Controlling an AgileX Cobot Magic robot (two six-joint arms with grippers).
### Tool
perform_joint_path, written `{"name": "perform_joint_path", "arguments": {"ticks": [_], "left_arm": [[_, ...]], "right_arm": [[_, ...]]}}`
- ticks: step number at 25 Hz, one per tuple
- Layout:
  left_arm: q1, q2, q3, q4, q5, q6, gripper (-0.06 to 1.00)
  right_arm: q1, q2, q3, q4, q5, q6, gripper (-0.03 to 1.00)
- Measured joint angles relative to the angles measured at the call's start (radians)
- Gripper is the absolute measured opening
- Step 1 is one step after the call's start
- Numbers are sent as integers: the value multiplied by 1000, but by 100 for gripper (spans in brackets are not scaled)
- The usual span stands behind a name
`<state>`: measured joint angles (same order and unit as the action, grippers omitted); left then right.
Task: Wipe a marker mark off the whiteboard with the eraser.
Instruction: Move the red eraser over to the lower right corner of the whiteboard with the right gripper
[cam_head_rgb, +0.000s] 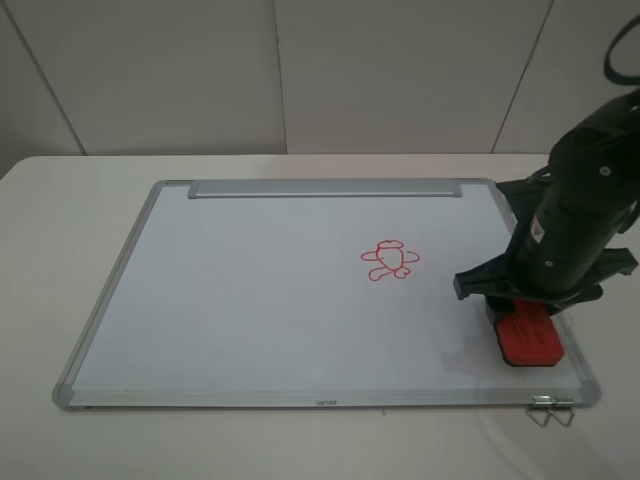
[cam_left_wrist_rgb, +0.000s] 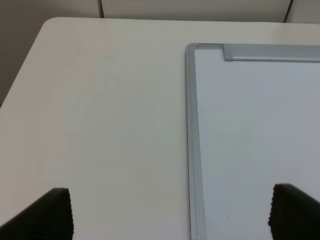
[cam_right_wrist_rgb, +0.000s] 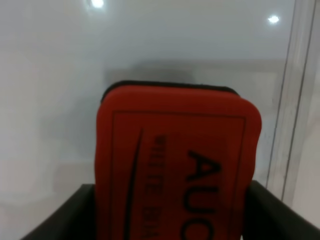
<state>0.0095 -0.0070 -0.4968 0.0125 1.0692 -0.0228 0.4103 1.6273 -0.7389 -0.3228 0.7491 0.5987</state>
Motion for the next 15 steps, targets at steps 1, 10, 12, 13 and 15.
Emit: {"name": "perform_joint_path", "arguments": {"ticks": [1,10,12,13,15], "left_arm": [[0,0,0,0,0,0,78],[0,0,0,0,0,0,78],[0,0,0,0,0,0,78],[0,0,0,0,0,0,78],[0,0,0,0,0,0,78]], "right_arm": [[0,0,4,-1,-2,9,50],[0,11,11,-18,-98,45,50],[0,33,11,-19,-109,45,50],[0,45,11,-19,-114,45,50],[0,60,11,-19,-123,45,50]]}}
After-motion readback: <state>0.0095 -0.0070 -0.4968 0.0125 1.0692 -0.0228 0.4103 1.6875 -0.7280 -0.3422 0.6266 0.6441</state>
